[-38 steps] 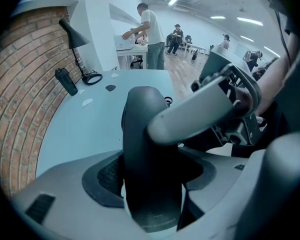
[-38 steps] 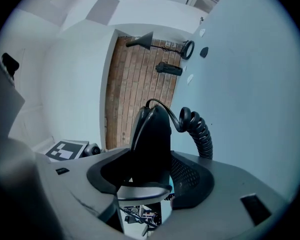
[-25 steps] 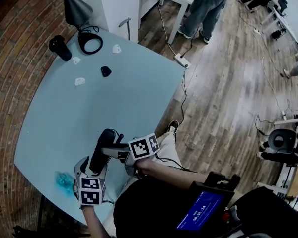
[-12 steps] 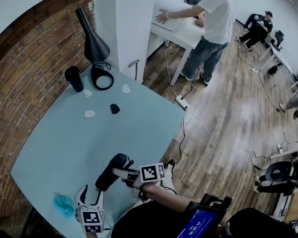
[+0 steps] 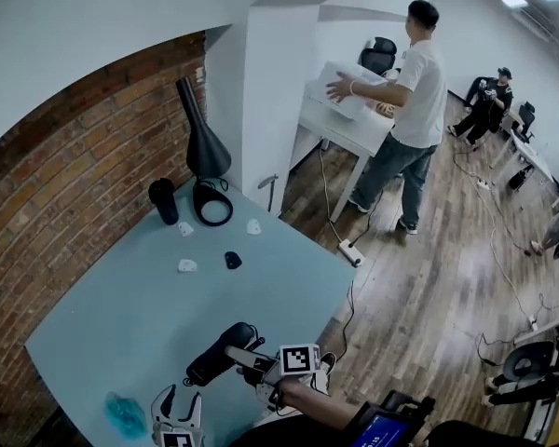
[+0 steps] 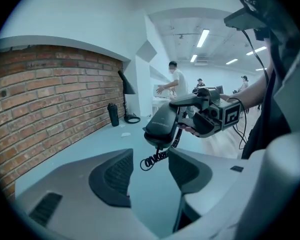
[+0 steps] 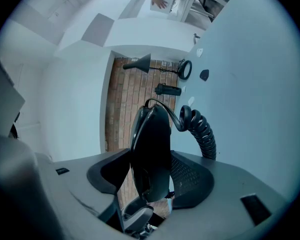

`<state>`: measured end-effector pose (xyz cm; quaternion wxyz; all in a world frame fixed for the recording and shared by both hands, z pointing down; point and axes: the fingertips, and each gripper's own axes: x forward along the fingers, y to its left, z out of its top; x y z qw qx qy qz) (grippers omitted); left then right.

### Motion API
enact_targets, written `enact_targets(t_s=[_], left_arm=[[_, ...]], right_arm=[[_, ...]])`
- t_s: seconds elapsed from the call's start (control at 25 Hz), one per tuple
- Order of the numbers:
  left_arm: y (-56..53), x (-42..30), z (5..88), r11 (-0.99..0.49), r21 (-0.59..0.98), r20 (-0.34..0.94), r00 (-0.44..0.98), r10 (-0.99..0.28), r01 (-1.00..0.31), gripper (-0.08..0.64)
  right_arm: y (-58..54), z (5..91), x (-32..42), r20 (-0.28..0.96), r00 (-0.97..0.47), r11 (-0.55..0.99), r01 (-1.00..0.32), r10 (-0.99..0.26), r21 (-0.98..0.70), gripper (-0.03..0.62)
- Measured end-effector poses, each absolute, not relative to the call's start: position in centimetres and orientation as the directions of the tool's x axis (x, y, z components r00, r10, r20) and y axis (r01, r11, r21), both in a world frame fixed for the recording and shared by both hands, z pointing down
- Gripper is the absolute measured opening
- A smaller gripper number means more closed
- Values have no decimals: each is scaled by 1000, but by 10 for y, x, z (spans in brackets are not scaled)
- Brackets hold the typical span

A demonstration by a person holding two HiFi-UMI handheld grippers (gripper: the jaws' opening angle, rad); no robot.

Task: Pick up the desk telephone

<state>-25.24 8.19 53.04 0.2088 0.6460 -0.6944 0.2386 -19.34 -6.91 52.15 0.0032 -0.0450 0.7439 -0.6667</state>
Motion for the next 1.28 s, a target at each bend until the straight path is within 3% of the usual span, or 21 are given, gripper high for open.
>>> enact_targets(t_s=[0.16,0.4,0.52,0.72,1.0,1.28], left_arm=[[85,-257,525,83,-61,566,-104,-818,-995,170],[89,-263,518,130,-58,515,-141,-846,-990,86],[90,-266,514,152,-55,487,-160,-859,-987,66],[92,-272,507,189,-48,436,-191,-879,-981,60],[103,-276,503,230,-38,410,-226,-884,-972,60],[114,-283,507,260,-33,399,-252,-882,-965,61]], right_arm=[[-78,499,-195,23,-996,145,-36,-91,-989,264],[-90,472,-187,-12,-993,127,-4,-121,-992,263],[-94,451,-186,-21,-993,201,-2,-113,-980,262],[-97,404,-197,-47,-996,309,19,-81,-951,262],[-80,352,-215,-185,-981,156,174,-55,-972,262],[-58,335,-221,-244,-970,123,243,9,-962,262]])
